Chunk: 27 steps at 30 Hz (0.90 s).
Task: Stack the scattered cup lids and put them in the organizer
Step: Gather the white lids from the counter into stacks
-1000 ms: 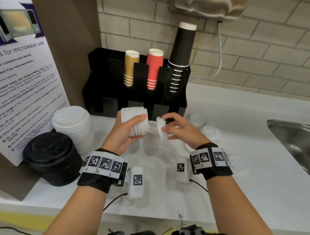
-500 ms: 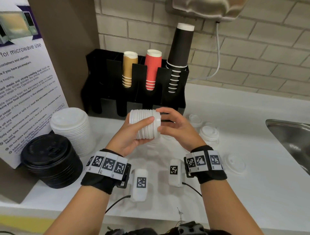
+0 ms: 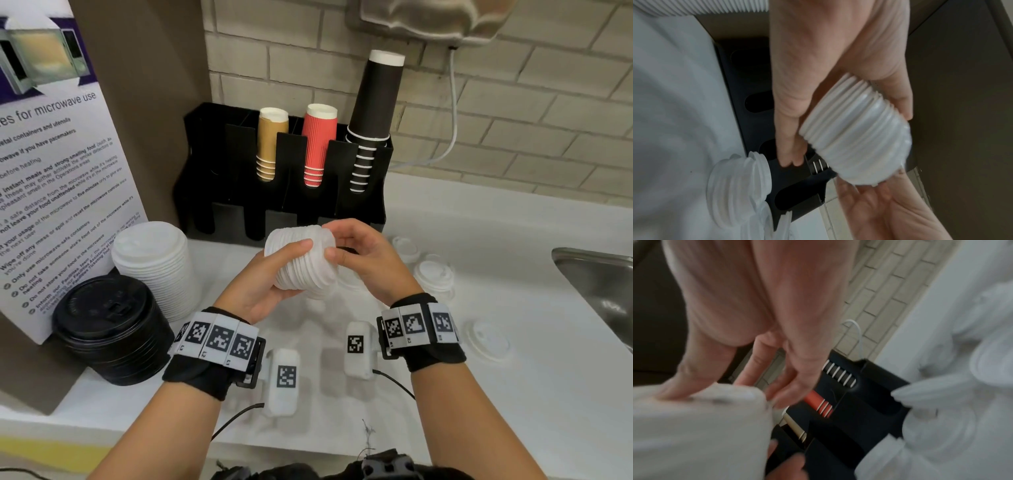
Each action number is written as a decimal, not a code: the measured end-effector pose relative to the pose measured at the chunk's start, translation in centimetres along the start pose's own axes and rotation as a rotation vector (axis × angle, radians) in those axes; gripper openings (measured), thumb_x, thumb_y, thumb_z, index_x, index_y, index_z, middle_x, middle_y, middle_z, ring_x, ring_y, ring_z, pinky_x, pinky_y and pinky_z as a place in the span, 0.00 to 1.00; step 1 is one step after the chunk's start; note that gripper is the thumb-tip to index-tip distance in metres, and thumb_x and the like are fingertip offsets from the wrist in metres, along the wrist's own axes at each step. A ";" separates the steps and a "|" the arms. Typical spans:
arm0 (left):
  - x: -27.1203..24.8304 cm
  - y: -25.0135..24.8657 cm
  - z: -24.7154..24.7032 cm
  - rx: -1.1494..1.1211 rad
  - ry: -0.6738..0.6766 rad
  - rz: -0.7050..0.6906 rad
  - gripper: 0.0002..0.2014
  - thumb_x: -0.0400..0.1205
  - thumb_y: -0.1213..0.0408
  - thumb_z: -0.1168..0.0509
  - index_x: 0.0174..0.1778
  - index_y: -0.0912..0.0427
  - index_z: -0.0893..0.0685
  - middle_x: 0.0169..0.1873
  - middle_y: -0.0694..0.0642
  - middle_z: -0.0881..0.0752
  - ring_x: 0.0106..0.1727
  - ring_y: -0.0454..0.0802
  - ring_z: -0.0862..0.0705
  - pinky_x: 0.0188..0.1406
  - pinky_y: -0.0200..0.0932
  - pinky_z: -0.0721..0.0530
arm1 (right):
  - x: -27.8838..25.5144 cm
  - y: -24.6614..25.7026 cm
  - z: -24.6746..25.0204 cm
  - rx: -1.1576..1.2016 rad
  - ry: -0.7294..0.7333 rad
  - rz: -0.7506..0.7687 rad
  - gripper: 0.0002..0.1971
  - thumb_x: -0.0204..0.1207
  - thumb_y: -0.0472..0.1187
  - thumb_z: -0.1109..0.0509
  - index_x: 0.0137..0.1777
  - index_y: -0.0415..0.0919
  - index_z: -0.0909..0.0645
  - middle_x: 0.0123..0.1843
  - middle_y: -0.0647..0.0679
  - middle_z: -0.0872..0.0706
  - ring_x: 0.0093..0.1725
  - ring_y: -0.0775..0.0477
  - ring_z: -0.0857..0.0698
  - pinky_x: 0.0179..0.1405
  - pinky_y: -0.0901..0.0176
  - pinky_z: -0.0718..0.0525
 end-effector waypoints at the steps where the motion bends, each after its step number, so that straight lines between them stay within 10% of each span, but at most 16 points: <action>1: -0.1 -0.1 -0.4 -0.014 0.024 -0.002 0.23 0.74 0.49 0.28 0.64 0.50 0.16 0.58 0.55 0.11 0.60 0.51 0.12 0.55 0.49 0.12 | 0.1 -0.4 -0.4 0.036 0.018 -0.031 0.17 0.73 0.44 0.26 0.62 0.50 0.22 0.58 0.51 0.16 0.59 0.49 0.16 0.59 0.52 0.17; 5: -0.5 -0.5 -1.1 0.019 0.055 -0.008 0.22 0.74 0.43 0.35 0.63 0.45 0.15 0.58 0.50 0.11 0.59 0.46 0.13 0.51 0.42 0.14 | -0.3 -2.7 -3.3 0.271 0.125 -0.255 0.24 0.74 0.55 0.34 0.70 0.54 0.30 0.70 0.46 0.23 0.68 0.44 0.20 0.59 0.46 0.14; 10: -0.8 -0.9 1.2 0.245 -0.034 0.045 0.32 0.71 0.28 0.37 0.69 0.37 0.20 0.66 0.45 0.16 0.69 0.48 0.20 0.70 0.54 0.25 | -0.1 -3.3 -4.1 0.309 0.132 -0.344 0.27 0.77 0.58 0.33 0.74 0.52 0.29 0.71 0.45 0.20 0.68 0.42 0.18 0.58 0.41 0.14; 16: -1.0 1.3 4.2 0.487 -0.078 0.240 0.19 0.80 0.49 0.31 0.62 0.55 0.15 0.56 0.57 0.11 0.55 0.54 0.11 0.54 0.48 0.13 | -1.3 -6.5 -4.8 0.045 0.199 -0.601 0.24 0.78 0.57 0.32 0.72 0.52 0.29 0.65 0.49 0.16 0.61 0.47 0.15 0.48 0.53 0.11; 20: -1.5 4.3 4.1 0.735 0.108 0.416 0.21 0.84 0.54 0.35 0.71 0.59 0.23 0.63 0.58 0.14 0.62 0.54 0.14 0.63 0.49 0.15 | -2.2 -9.0 -6.6 -0.117 0.302 -0.733 0.29 0.78 0.57 0.32 0.75 0.48 0.32 0.69 0.46 0.21 0.65 0.43 0.18 0.52 0.50 0.12; 27: -1.5 4.7 5.1 0.760 0.059 0.461 0.17 0.87 0.62 0.38 0.71 0.60 0.24 0.64 0.61 0.16 0.60 0.59 0.13 0.62 0.53 0.14 | -1.8 -9.8 -6.1 -0.633 0.405 -0.662 0.33 0.76 0.71 0.43 0.75 0.51 0.33 0.69 0.51 0.23 0.64 0.46 0.22 0.50 0.56 0.18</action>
Point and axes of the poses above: each hand's wrist, its own x-axis towards the middle knuckle, its own z-axis out of the back of the hand, y = z × x, the point moved 9 cm from there along x, towards the middle knuckle
